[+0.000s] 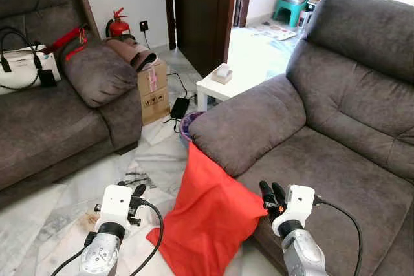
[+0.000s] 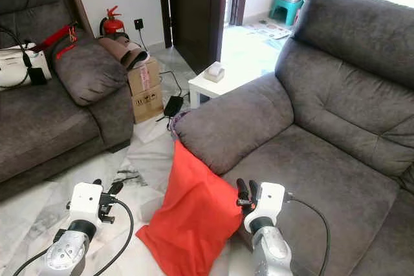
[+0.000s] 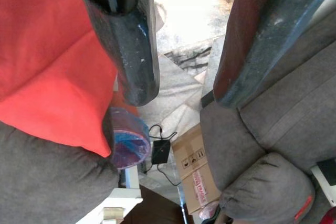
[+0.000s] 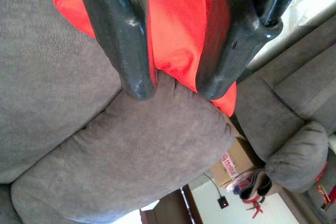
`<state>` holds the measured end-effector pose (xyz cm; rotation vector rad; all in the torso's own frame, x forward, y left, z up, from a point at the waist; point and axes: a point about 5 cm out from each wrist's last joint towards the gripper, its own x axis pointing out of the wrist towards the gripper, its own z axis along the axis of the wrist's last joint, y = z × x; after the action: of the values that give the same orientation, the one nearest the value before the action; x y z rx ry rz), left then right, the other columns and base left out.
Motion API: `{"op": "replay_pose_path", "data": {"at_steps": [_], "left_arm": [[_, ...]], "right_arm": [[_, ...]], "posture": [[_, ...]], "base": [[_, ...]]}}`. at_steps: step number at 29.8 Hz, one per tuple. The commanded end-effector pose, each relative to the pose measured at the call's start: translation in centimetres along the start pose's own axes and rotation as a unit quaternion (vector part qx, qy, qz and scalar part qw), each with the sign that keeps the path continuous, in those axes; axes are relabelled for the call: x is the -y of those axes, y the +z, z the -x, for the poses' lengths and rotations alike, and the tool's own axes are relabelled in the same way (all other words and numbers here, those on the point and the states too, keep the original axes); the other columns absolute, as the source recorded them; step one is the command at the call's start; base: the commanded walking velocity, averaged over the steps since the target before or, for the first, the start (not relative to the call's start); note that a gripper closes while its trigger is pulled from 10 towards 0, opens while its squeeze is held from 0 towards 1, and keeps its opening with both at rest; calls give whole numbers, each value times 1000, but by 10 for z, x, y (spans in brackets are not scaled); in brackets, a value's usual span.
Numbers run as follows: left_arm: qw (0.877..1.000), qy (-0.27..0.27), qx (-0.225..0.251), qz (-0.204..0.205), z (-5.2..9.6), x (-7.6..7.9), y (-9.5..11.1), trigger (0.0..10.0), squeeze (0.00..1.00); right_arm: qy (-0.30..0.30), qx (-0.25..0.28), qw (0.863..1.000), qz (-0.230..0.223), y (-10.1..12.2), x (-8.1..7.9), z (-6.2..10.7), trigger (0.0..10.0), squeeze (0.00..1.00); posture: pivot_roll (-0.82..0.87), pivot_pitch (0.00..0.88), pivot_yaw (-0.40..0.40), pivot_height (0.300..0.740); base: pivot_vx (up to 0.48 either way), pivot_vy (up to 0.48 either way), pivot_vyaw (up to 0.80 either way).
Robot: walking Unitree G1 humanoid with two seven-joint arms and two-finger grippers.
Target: Move the pillow to the sofa from floor
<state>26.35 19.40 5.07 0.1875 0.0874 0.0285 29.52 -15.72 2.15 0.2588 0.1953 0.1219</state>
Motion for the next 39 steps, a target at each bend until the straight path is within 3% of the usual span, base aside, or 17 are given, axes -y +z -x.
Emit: {"op": "replay_pose_path", "data": {"at_steps": [1, 29, 33, 39], "left_arm": [[1000, 2, -2, -2, 1, -1, 1, 10000, 0], [1000, 0, -9, 3, 3, 0, -2, 10000, 0], [1000, -1, -10, 3, 3, 1, -2, 10000, 0], [1000, -5, -14, 1, 5, 2, -5, 10000, 0]], "right_arm": [[6, -2, 1000, 1, -1, -1, 1, 10000, 0], [35, -26, 999, 18, -8, -8, 1, 10000, 0], [42, -24, 999, 14, -7, -10, 1, 10000, 0], [45, -18, 999, 9, -8, -11, 2, 10000, 0]], "posture": [[91, 91, -1, 668], [90, 89, -1, 668], [93, 90, -2, 643], [93, 91, -1, 643]], "base": [[0, 0, 0], [0, 0, 0], [0, 0, 0], [0, 0, 0]]}}
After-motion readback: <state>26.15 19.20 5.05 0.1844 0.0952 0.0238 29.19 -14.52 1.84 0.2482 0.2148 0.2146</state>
